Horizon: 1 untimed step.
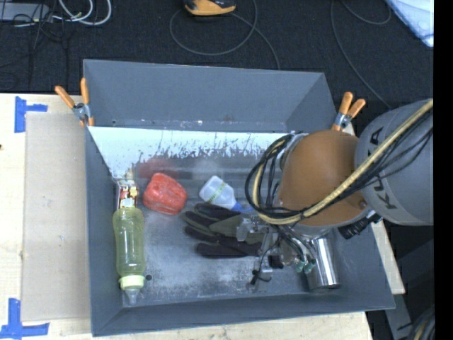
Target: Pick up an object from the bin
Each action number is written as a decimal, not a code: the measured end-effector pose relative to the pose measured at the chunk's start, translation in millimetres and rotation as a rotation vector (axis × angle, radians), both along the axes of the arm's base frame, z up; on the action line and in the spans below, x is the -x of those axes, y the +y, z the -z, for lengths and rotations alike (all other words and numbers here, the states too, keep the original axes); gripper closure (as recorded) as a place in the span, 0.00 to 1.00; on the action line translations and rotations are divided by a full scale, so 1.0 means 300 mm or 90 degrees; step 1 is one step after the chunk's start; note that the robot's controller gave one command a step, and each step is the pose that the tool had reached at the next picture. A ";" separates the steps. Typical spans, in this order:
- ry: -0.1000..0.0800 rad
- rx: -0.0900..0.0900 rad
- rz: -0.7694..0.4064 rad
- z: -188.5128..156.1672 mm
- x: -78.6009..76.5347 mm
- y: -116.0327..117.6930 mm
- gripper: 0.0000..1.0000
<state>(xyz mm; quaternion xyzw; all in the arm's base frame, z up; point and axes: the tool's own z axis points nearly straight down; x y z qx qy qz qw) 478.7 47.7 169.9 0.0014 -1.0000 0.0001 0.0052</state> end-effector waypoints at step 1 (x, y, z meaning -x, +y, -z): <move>-0.005 0.000 0.001 -0.013 -0.006 -0.001 0.00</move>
Offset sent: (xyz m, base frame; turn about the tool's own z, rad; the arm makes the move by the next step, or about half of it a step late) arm 0.0887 0.0026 -0.0595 -0.3902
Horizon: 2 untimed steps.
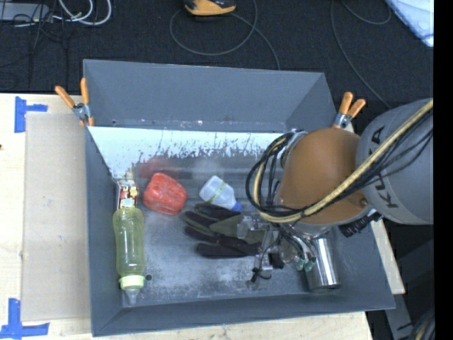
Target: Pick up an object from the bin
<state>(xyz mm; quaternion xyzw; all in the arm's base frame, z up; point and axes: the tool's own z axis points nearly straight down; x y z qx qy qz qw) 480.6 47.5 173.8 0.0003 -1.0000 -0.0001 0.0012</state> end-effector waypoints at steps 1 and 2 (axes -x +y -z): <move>-0.002 0.000 -0.094 0.066 -0.108 0.008 0.00; 0.000 -0.001 -0.293 0.149 -0.267 0.085 0.00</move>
Offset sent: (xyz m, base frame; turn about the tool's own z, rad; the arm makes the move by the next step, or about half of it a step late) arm 0.0919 0.0325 -0.0511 -0.4774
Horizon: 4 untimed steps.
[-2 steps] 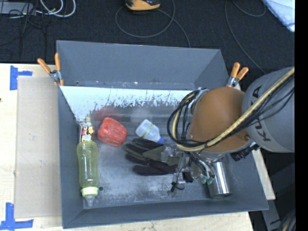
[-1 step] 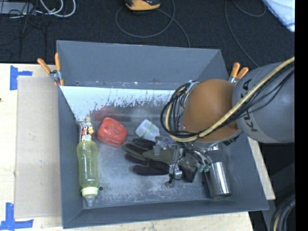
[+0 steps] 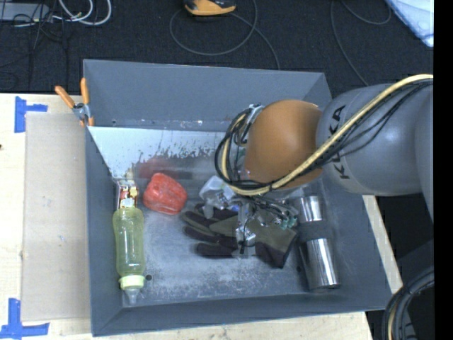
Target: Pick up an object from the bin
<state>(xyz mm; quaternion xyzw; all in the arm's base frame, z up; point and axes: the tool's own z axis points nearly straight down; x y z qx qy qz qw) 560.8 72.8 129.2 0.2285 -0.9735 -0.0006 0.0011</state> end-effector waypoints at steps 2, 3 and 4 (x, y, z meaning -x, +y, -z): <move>0.000 0.000 0.155 0.158 -0.025 0.081 1.00; 0.000 0.000 0.157 -0.075 0.022 0.077 1.00; 0.000 0.000 0.158 -0.075 0.022 0.077 1.00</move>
Offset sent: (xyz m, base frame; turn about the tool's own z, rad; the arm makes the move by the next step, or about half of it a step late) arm 0.0000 0.0000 0.0000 0.0000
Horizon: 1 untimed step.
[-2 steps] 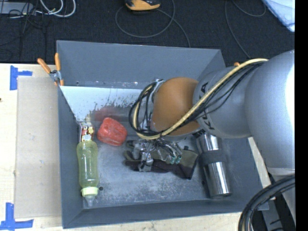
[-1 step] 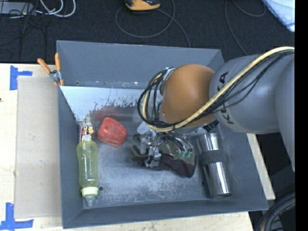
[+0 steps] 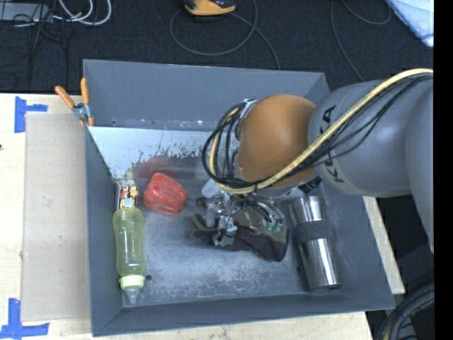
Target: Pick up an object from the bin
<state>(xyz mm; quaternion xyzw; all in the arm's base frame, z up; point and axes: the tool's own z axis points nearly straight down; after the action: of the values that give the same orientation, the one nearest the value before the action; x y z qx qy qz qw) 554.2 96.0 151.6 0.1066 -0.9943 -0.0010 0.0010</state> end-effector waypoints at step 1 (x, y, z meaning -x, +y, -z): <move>0.004 -0.001 -0.046 -0.057 0.049 -0.051 1.00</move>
Offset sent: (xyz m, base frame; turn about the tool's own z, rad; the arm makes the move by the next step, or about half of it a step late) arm 0.0054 0.0034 0.1598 -0.0124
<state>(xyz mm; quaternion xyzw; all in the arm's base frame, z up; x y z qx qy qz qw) 539.6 80.8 168.6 0.1422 -0.9898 -0.0018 0.0039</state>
